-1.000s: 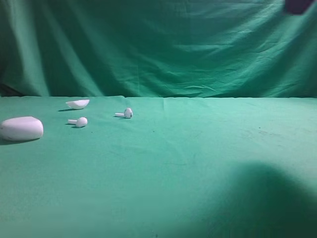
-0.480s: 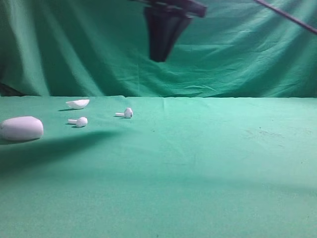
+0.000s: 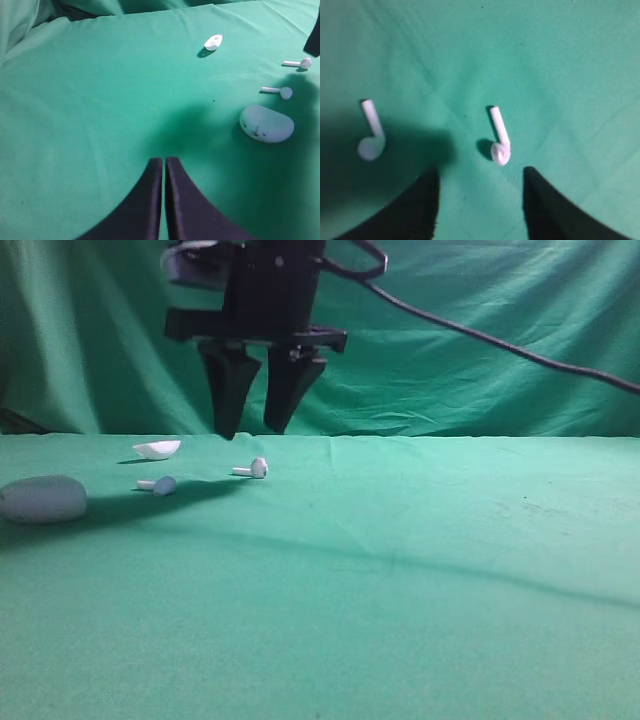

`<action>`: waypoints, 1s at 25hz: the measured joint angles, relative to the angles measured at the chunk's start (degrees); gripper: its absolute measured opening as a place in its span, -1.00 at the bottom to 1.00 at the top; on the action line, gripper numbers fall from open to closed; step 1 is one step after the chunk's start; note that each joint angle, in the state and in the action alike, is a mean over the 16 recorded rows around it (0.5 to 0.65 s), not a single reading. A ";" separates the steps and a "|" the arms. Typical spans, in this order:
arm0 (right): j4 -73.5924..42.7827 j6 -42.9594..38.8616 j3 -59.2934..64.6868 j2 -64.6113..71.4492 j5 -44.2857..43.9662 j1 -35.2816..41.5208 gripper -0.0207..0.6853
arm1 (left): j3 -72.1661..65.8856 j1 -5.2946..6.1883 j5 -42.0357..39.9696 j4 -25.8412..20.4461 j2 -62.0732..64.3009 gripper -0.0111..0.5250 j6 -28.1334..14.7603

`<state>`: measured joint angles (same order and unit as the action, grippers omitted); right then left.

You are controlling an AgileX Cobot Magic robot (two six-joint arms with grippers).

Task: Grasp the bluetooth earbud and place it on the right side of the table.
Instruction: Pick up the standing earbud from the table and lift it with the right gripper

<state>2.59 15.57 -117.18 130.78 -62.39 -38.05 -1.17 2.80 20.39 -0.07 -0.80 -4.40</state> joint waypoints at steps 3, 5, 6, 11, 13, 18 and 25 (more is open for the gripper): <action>-0.15 -1.56 -1.62 2.35 0.32 -0.06 0.08 | 0.00 0.00 0.00 0.01 0.00 -0.96 0.00; -0.26 -2.36 -2.30 3.55 0.59 -0.01 0.13 | 0.00 0.00 0.00 0.01 0.00 -0.96 0.00; -0.32 -2.67 -2.53 4.05 0.74 0.04 0.15 | 0.00 0.00 0.00 0.01 0.00 -0.96 0.00; -0.48 -3.74 -3.03 5.70 1.70 0.39 0.18 | 0.00 0.00 0.00 0.01 0.00 -0.96 0.00; -0.49 -4.08 -3.07 6.10 2.17 0.57 0.18 | 0.00 0.00 0.00 0.00 0.00 -0.96 0.00; -0.28 -4.69 -3.20 6.81 3.03 1.03 0.03 | 0.00 0.00 0.00 0.01 0.00 -0.96 0.00; 0.16 -4.96 -3.39 7.07 3.34 1.41 -0.34 | 0.00 0.00 0.00 0.02 0.00 -0.96 0.00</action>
<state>2.76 10.61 -120.57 137.85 -59.05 -36.64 -1.17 2.80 20.39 -0.05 -0.80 -4.40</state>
